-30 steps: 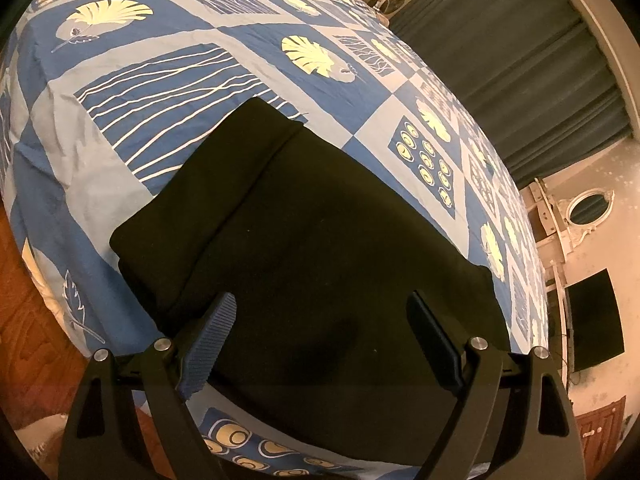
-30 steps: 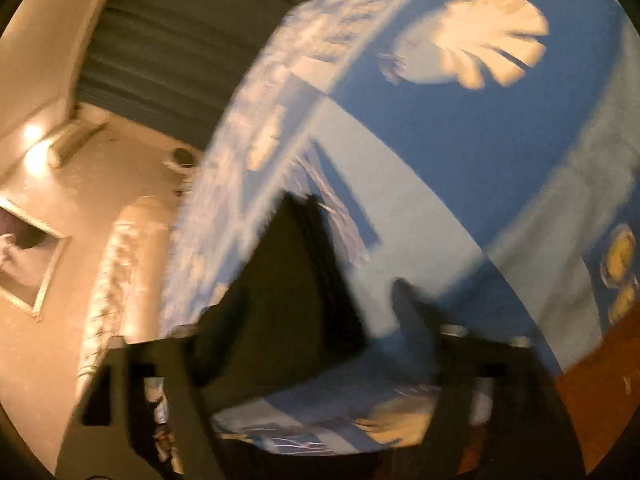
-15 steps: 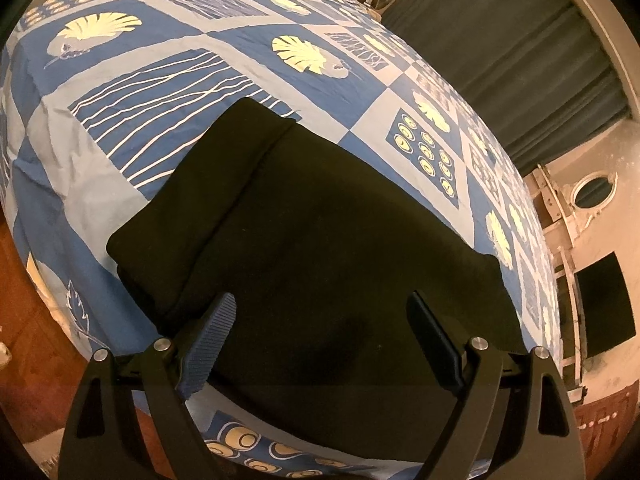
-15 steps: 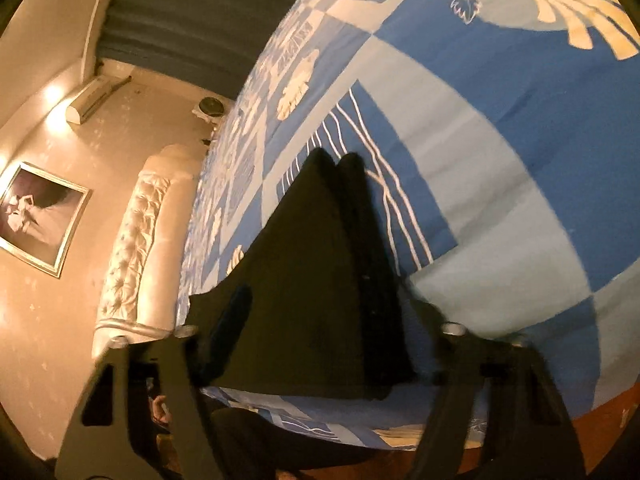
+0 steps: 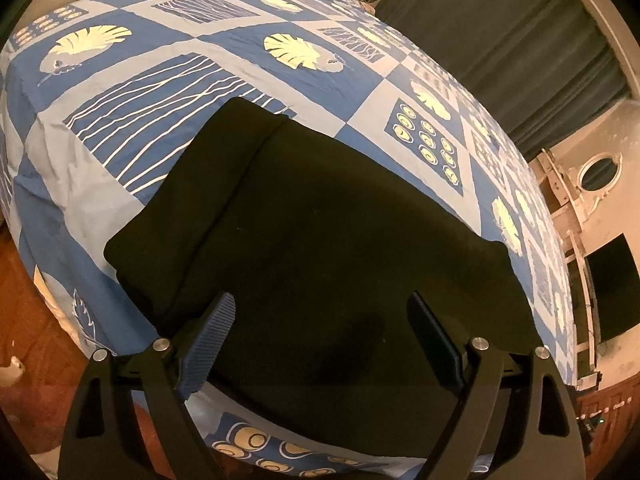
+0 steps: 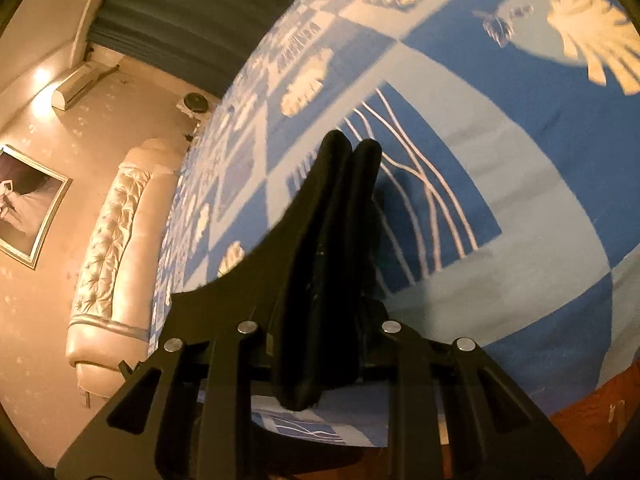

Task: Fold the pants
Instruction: 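Fold the grasped edge over the pants with the right gripper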

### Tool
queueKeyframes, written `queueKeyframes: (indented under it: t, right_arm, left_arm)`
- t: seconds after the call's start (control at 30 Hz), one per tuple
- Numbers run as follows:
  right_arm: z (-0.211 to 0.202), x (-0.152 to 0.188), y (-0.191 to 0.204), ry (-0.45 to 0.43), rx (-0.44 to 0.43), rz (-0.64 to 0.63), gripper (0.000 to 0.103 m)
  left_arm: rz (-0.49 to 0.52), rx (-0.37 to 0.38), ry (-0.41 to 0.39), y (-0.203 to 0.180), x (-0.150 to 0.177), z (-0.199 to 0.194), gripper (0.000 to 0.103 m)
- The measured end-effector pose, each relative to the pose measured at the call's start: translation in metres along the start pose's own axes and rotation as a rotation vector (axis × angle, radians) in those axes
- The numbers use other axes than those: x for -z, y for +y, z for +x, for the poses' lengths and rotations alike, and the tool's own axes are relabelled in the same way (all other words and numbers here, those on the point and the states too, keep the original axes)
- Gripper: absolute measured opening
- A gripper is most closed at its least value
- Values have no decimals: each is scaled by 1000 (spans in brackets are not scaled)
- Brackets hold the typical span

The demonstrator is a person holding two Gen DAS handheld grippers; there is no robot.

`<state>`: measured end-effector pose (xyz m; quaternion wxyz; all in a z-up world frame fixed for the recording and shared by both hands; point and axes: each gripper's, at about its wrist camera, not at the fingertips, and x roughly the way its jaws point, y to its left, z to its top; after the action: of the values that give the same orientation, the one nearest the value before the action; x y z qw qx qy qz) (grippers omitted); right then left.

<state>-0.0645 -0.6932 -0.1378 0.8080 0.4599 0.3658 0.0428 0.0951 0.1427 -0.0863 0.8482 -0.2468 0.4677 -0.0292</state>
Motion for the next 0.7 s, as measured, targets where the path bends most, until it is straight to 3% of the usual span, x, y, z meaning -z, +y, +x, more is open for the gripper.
queueKeyframes:
  t: [0.3,0.7]
  right_arm:
    - [-16,1,71,-32,-96,-51,23]
    - [11,29,219,6,-218,-244,23]
  left_arm:
    - [5,-21,24,-3,-3,4,87]
    - [168,-113,66,-21,3,13,91]
